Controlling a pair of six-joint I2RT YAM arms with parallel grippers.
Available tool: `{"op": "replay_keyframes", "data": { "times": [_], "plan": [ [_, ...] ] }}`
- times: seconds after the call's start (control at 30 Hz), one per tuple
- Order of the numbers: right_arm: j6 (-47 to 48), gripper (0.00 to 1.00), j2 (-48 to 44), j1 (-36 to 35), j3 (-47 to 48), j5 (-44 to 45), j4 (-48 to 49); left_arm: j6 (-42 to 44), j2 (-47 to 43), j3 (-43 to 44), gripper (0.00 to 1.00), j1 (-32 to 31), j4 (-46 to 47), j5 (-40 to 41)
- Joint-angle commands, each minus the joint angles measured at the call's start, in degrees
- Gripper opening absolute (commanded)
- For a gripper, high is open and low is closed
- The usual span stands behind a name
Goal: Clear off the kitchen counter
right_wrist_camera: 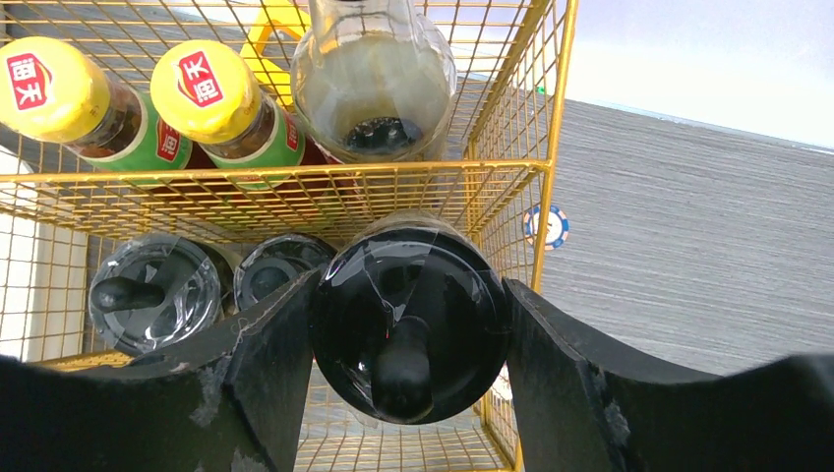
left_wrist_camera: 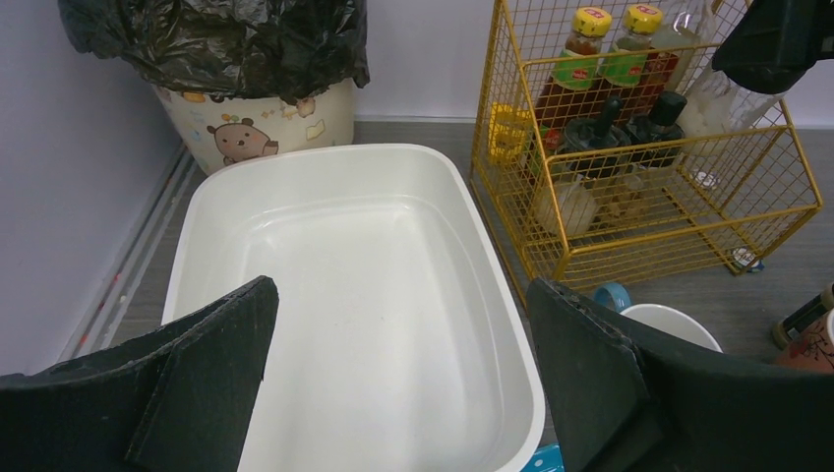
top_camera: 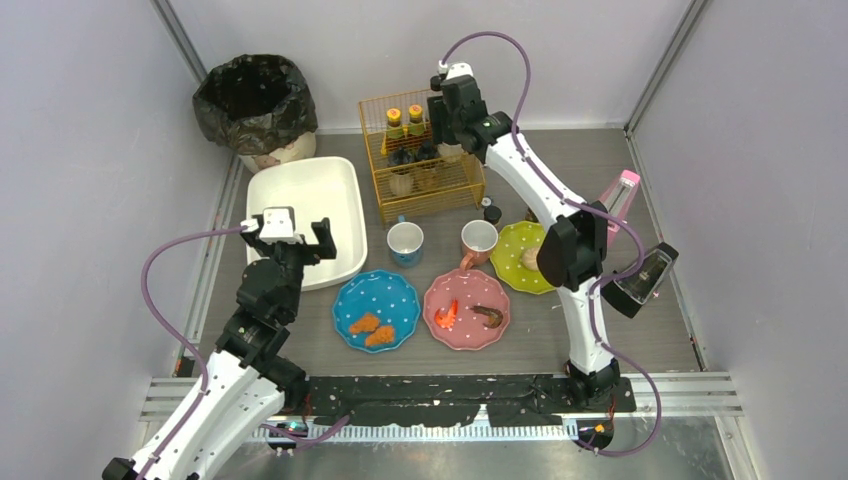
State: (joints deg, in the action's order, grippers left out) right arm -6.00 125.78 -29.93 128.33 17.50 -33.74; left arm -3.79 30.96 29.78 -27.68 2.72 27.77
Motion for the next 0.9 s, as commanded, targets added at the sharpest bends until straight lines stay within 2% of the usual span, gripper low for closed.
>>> {"op": "replay_keyframes", "data": {
  "times": [0.0, 0.23, 0.3, 0.37, 0.47, 0.6, 0.73, 0.87],
  "plan": [
    [0.28, 0.34, 2.03, -0.22, 2.06, 3.44, 2.75, 0.69, 0.15, 2.19, 0.99, 0.08, 1.34, 0.84],
    [-0.73, 0.4, 5.14, -0.14, 1.6, 5.42, 4.39, 0.7, 0.15, 2.13, 0.99, 0.1, 1.23, 0.73],
    [-1.17, 0.45, 5.58, -0.08, 1.17, 5.66, 4.94, 0.63, 0.15, 2.19, 0.99, 0.08, 1.26, 0.6],
    [-1.82, 0.55, 5.85, -0.04, 0.87, 5.77, 5.08, 0.63, 0.13, 2.14, 0.99, 0.08, 1.28, 0.46],
    [-2.38, 0.75, 5.54, 0.21, 0.61, 5.63, 5.01, 0.63, 0.15, 2.2, 0.99, 0.09, 1.24, 0.52],
    [-2.43, 0.88, 3.42, 0.23, 1.01, 4.81, 3.46, 0.71, 0.23, 2.21, 0.99, 0.08, 1.26, 0.64],
    [-1.56, 0.97, -1.56, 0.18, 0.23, 3.81, 2.97, 0.67, 0.46, 2.23, 0.99, 0.08, 1.23, 0.58],
    [-0.6, 0.98, -6.67, 0.21, -2.02, 4.43, 2.96, 0.72, 0.46, 2.35, 0.99, 0.08, 1.24, 0.46]
  ]
}}
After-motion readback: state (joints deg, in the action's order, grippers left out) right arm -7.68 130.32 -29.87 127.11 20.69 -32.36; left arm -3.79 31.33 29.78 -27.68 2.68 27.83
